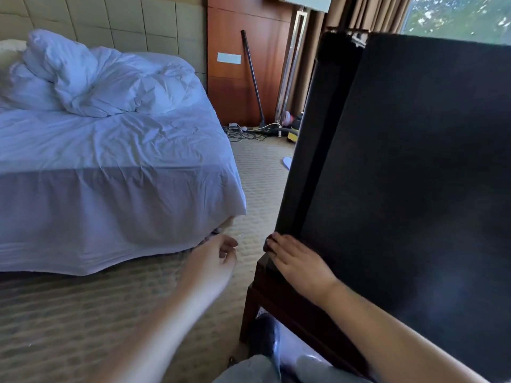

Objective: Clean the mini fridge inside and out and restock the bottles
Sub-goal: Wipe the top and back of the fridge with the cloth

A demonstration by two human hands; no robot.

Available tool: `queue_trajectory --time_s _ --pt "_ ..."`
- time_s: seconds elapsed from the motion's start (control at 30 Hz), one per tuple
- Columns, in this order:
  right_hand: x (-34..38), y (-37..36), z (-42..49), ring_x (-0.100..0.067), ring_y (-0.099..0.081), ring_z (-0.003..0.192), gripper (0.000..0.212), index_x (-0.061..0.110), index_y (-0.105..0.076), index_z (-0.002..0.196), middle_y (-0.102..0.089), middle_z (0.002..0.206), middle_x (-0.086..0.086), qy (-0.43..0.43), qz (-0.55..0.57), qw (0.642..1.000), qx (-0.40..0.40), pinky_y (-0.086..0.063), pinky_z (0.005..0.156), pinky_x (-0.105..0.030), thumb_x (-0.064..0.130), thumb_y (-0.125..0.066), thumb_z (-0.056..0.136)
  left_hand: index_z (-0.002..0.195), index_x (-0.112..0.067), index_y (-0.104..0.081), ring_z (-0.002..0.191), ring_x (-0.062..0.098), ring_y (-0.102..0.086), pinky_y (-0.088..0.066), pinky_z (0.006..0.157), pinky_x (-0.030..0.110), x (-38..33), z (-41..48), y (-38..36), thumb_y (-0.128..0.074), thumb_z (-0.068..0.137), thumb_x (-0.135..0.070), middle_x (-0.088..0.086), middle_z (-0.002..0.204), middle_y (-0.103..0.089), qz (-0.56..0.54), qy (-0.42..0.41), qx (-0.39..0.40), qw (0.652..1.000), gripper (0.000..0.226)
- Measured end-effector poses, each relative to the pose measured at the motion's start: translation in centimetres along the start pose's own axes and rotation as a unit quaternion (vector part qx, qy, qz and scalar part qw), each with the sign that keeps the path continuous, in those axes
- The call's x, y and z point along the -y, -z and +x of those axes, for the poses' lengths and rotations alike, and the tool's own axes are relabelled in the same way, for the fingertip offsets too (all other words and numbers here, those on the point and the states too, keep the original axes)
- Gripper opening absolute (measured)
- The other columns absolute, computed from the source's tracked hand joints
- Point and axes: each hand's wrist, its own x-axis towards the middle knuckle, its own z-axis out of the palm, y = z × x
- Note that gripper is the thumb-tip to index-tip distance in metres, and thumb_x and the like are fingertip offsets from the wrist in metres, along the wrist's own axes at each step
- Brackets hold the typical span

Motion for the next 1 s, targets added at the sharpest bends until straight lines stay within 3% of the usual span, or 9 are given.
queue_trajectory --time_s 0.07,0.13,0.27,0.33,0.57,0.7,0.8,0.93,1.0 --pt "0.0 0.0 -0.4 -0.025 -0.061 0.116 0.032 0.015 -0.074 0.107 -0.067 0.121 -0.007 0.012 0.018 1.000 -0.020 -0.034 0.106 -0.037 0.018 -0.056 0.081 0.094 -0.032 -0.059 0.090 0.004 -0.060 -0.048 0.083 0.026 0.2 0.1 -0.3 -0.055 0.090 -0.016 -0.016 0.092 -0.064 0.018 -0.004 0.010 1.000 0.017" --pt "-1.1 1.0 -0.1 -0.029 -0.058 0.119 0.043 0.012 -0.071 0.113 -0.063 0.126 -0.010 -0.014 0.064 0.994 -0.084 -0.038 0.105 -0.040 0.012 -0.038 0.085 0.096 -0.030 -0.059 0.090 0.004 -0.059 -0.047 0.084 0.027 0.3 0.2 -0.7 -0.055 0.091 -0.017 -0.016 0.093 -0.064 0.023 -0.008 0.013 1.000 0.015" --pt "-4.9 5.2 2.5 -0.032 -0.050 0.127 0.041 0.008 -0.064 0.122 -0.058 0.133 -0.013 -0.153 0.080 0.947 -0.270 -0.037 0.110 -0.043 -0.004 -0.043 0.089 0.100 -0.027 -0.060 0.091 0.005 -0.058 -0.046 0.080 0.025 2.4 -1.1 -3.1 -0.052 0.093 -0.017 -0.014 0.094 -0.063 0.010 0.019 0.023 0.999 0.014" --pt "-5.3 5.5 3.6 -0.031 -0.051 0.126 0.037 0.007 -0.065 0.121 -0.061 0.129 -0.012 -0.182 0.058 0.932 -0.310 -0.039 0.109 -0.042 -0.005 -0.042 0.094 0.105 -0.028 -0.061 0.096 0.007 -0.059 -0.050 0.081 0.027 4.3 -2.6 -5.0 -0.049 0.095 -0.019 -0.012 0.100 -0.064 0.007 0.052 0.044 0.998 0.018" --pt "3.1 -4.6 0.4 -0.029 -0.054 0.124 0.040 0.006 -0.067 0.118 -0.062 0.128 -0.013 -0.035 0.014 0.991 -0.128 -0.027 0.111 -0.039 0.007 -0.041 0.088 0.113 -0.019 -0.063 0.096 0.010 -0.057 -0.044 0.080 0.025 8.0 -2.3 -9.1 -0.048 0.096 -0.015 -0.005 0.107 -0.065 -0.007 0.115 0.034 0.993 0.023" --pt "7.4 -8.6 -1.5 -0.027 -0.049 0.129 0.045 0.010 -0.068 0.117 -0.059 0.132 -0.010 -0.010 0.026 0.999 -0.018 -0.023 0.114 -0.038 0.020 -0.074 0.074 0.112 -0.019 -0.062 0.093 0.008 -0.056 -0.043 0.078 0.023 9.4 -2.3 -10.6 -0.048 0.096 -0.014 -0.007 0.105 -0.064 0.008 0.116 0.033 0.993 0.022" --pt "8.2 -9.6 -1.8 -0.026 -0.049 0.130 0.050 0.011 -0.068 0.117 -0.058 0.133 -0.009 -0.017 0.045 0.999 -0.013 -0.027 0.113 -0.038 0.021 -0.079 0.070 0.110 -0.018 -0.062 0.093 0.008 -0.057 -0.042 0.079 0.022 10.9 -3.7 -11.5 -0.050 0.095 -0.013 -0.005 0.104 -0.065 0.017 0.127 0.038 0.991 0.020" --pt "7.7 -9.5 -3.1 -0.025 -0.054 0.125 0.038 0.015 -0.070 0.115 -0.062 0.128 -0.007 0.021 0.045 0.998 -0.035 -0.034 0.110 -0.037 0.012 -0.060 0.079 0.111 -0.019 -0.062 0.091 0.006 -0.056 -0.041 0.075 0.020 10.4 -6.0 -12.0 -0.052 0.093 -0.013 -0.006 0.104 -0.064 0.022 0.122 0.086 0.988 0.021" --pt "6.9 -8.6 -4.4 -0.024 -0.056 0.122 0.038 0.017 -0.072 0.111 -0.064 0.125 -0.005 0.034 0.034 0.999 -0.012 -0.036 0.108 -0.036 0.014 -0.069 0.074 0.110 -0.022 -0.061 0.090 0.005 -0.055 -0.039 0.074 0.019 9.4 -6.3 -11.5 -0.053 0.092 -0.014 -0.008 0.103 -0.063 0.019 0.110 0.093 0.989 0.021"
